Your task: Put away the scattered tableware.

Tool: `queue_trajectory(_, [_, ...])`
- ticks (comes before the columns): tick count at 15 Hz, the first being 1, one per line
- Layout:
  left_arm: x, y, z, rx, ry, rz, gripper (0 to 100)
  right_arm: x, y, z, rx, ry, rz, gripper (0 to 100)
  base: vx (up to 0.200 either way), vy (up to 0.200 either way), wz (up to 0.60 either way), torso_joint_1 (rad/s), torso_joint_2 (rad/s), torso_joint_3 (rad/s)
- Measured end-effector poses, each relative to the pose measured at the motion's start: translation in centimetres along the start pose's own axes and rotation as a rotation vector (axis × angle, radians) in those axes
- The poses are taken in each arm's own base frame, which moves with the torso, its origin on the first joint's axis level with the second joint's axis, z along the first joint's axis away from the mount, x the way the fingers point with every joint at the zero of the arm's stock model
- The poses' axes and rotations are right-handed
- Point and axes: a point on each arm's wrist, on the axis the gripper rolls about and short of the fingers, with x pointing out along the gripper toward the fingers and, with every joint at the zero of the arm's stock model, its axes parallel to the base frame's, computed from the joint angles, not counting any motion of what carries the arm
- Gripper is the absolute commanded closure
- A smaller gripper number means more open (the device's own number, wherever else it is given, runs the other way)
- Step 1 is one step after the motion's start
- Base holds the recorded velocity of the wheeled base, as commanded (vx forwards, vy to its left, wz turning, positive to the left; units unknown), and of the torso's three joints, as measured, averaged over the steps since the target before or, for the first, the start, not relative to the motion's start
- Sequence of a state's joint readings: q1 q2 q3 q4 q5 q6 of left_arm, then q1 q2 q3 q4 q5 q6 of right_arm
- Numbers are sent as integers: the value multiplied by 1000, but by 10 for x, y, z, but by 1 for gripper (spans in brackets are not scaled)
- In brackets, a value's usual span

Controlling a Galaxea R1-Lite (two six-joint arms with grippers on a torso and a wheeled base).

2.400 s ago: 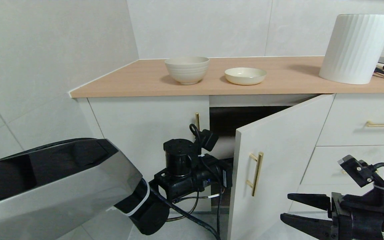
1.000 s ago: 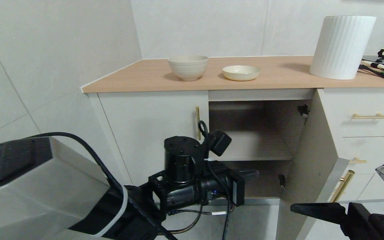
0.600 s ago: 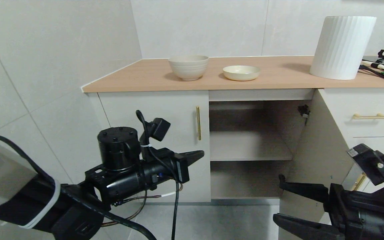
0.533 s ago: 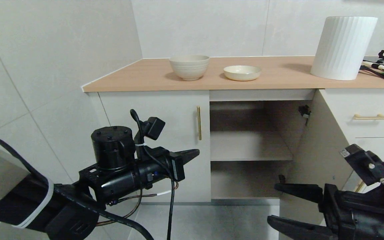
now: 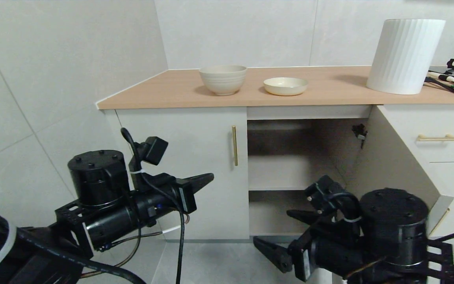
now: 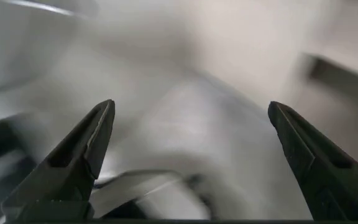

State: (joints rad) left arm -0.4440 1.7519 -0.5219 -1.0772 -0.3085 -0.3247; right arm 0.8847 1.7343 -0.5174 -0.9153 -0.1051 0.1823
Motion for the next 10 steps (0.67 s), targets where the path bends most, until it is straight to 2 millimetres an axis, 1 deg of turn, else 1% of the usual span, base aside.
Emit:
queue_trajectory(1, [-10, 5, 5, -2, -20, 30, 100, 10, -2, -5, -11, 11, -109, 0, 0, 0, 0, 0, 0, 0])
queue_trajectory(2, [-20, 11, 9, -8, -29, 63, 100, 13, -7, -9, -14, 29, -159, 0, 0, 0, 0, 0, 0, 0])
queue_trajectory(3, [-28, 15, 11, -16, -26, 92, 100, 11, -13, -16, -16, 56, -193, 0, 0, 0, 0, 0, 0, 0])
queue_trajectory(5, [-41, 18, 18, -17, -51, 122, 100, -3, -24, -28, -20, 102, -257, 0, 0, 0, 0, 0, 0, 0])
queue_trajectory(7, [-47, 16, 23, -10, -75, 125, 100, -22, -32, -37, -31, 155, -341, 0, 0, 0, 0, 0, 0, 0])
queue_trajectory(10, [-52, 15, 27, -1, -93, 127, 100, -49, -37, -41, -43, 218, -393, 0, 0, 0, 0, 0, 0, 0])
